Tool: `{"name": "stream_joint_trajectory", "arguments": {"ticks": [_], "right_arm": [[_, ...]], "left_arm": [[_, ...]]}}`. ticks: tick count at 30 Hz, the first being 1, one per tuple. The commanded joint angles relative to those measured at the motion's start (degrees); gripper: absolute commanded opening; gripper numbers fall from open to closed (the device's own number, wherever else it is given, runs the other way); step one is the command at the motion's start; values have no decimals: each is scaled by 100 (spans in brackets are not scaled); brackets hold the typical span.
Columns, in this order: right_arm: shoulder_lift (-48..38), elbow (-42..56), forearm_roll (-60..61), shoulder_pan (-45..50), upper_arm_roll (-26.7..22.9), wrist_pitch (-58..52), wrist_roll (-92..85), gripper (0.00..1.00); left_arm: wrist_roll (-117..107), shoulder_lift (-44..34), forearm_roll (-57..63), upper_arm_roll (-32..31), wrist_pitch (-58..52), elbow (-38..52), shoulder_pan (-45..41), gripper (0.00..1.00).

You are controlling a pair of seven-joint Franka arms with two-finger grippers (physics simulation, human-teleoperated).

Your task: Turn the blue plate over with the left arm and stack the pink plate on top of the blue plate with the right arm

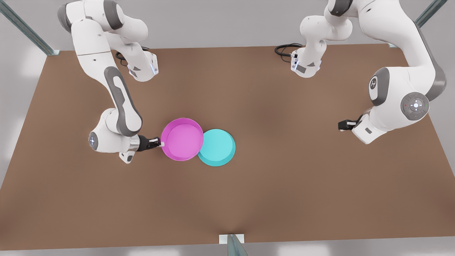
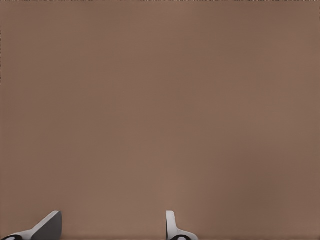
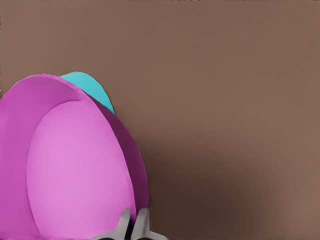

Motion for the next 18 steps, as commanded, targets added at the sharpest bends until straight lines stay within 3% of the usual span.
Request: {"name": "stream_joint_trajectory", "arguments": {"ticks": [1,11,12,13,14,18], "right_arm": [[1,0,3,31,1,28,50,21],[343,158,732,1463,-96,1066,1166,21],[423,237,724,1666,-272,1057,1236,25],[449,255,724,1771,-360,1057,1263,49],[475,255,724,1850,-447,1057,1254,65],[440,237,724,1850,-527,1004,1228,70]], "left_arm": [[8,0,-1,0,2,0,0,100],[34,0,8,9,19,0,9,100],[43,0,8,9,19,9,9,100],[34,8,0,9,19,0,9,100],[34,8,-1,9,19,0,9,100],[34,8,8,9,28,0,9,100]]}}
